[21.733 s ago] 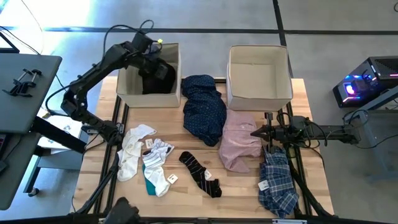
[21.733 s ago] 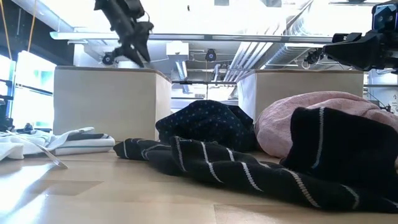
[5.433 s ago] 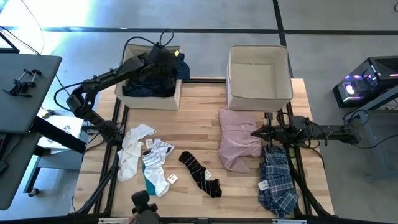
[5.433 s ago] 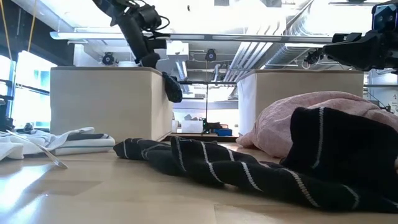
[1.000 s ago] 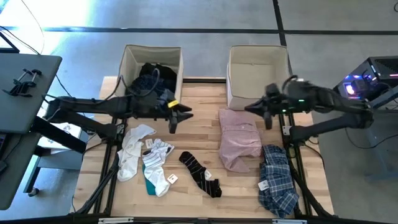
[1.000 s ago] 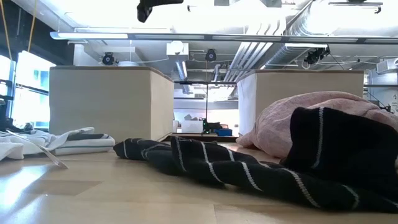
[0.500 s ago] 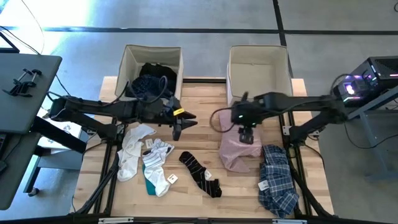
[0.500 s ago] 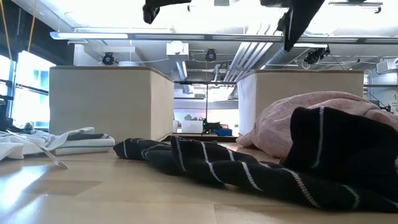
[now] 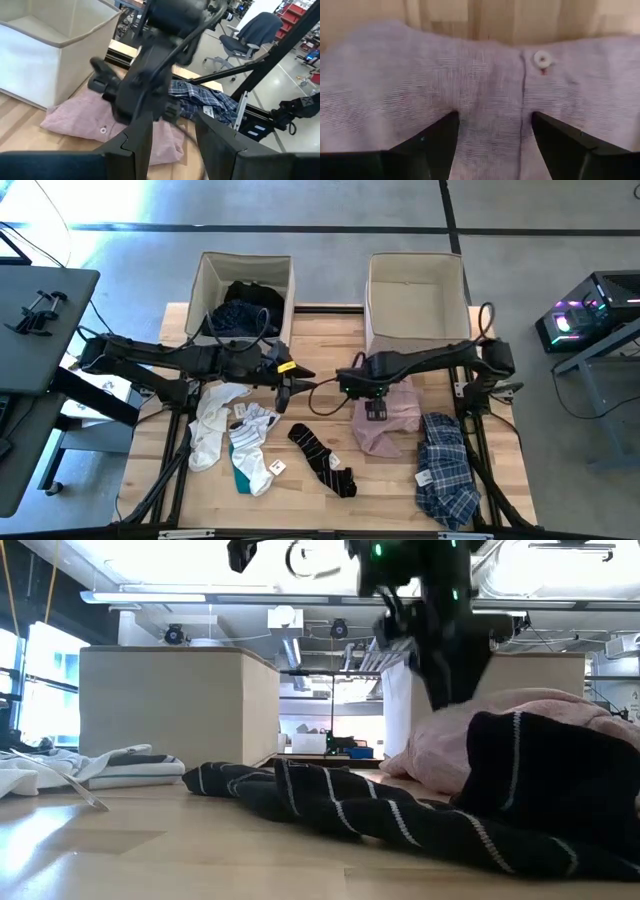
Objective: Sort clothes
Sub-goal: Put the pink polo shirt into the right laundry organizer
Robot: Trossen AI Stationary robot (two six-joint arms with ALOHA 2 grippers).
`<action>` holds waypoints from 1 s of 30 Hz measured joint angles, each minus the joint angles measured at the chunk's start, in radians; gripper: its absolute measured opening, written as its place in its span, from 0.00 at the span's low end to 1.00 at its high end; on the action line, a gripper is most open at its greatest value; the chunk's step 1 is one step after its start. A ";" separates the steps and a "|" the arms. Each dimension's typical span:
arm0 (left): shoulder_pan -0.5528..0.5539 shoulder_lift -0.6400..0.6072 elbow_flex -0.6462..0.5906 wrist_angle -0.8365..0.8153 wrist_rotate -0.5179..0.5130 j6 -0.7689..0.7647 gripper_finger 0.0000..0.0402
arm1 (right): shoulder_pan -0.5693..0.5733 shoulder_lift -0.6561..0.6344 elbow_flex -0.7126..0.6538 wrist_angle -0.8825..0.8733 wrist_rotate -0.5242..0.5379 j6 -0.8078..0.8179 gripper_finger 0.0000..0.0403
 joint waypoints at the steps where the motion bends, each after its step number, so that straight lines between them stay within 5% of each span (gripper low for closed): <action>1: -0.004 0.000 0.000 -0.001 0.000 -0.008 0.34 | 0.000 0.001 -0.036 0.032 0.000 0.010 0.61; 9: -0.025 0.000 0.000 -0.006 0.000 -0.018 0.34 | 0.000 -0.005 -0.260 0.253 -0.006 0.109 0.55; 21: -0.022 0.000 0.000 -0.005 -0.008 -0.017 0.34 | -0.007 -0.015 -0.347 0.461 -0.030 0.246 0.04; 30: -0.022 -0.001 0.000 -0.005 -0.009 -0.017 0.34 | -0.004 -0.152 -0.274 0.485 -0.030 0.278 0.01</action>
